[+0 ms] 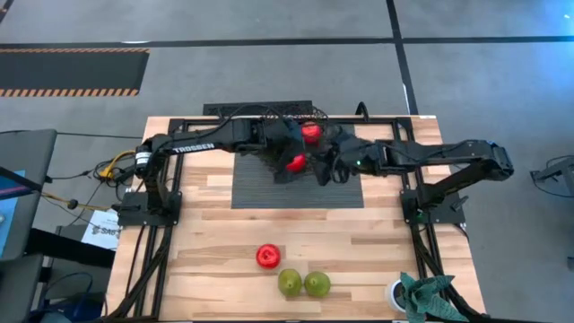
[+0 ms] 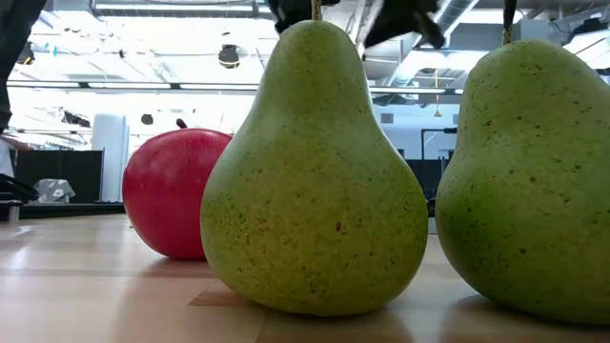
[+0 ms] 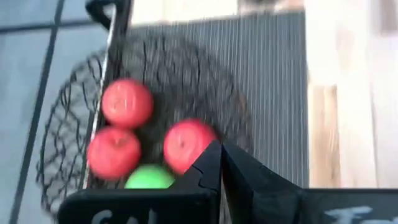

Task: Build produce basket
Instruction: Put the red apple into the black basket

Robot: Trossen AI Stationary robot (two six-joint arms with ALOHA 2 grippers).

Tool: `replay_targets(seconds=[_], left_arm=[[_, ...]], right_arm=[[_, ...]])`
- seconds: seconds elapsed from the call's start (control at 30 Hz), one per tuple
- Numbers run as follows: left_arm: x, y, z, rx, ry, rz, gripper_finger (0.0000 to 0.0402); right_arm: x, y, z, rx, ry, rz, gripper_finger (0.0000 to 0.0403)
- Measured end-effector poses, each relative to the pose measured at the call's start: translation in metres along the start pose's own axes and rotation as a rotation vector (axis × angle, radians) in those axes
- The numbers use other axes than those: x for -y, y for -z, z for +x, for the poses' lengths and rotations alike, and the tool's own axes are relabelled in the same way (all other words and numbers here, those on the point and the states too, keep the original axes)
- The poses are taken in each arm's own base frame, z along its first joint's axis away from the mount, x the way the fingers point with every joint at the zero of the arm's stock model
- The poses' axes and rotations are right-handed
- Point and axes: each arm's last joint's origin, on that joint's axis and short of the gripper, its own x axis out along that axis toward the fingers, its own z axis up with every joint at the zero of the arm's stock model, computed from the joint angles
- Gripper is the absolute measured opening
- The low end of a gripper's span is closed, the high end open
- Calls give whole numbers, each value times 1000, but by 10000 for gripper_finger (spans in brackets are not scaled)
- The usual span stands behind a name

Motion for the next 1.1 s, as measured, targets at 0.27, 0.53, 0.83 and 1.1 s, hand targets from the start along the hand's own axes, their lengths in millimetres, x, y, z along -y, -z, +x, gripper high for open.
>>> replay_targets(seconds=[0.27,0.53,0.83,1.1], left_arm=[[7,18,-15,-164,-98,64,0],[-2,36,-58,-224,-189,13,0],[1,57,-110,-216,-219,-52,0],[3,72,-147,-155,-237,-102,0]], right_arm=[[21,43,14,-245,207,19,0],[38,51,64,-174,26,102,0],[58,58,116,-269,-53,63,0],[49,81,141,-374,-154,63,0]])
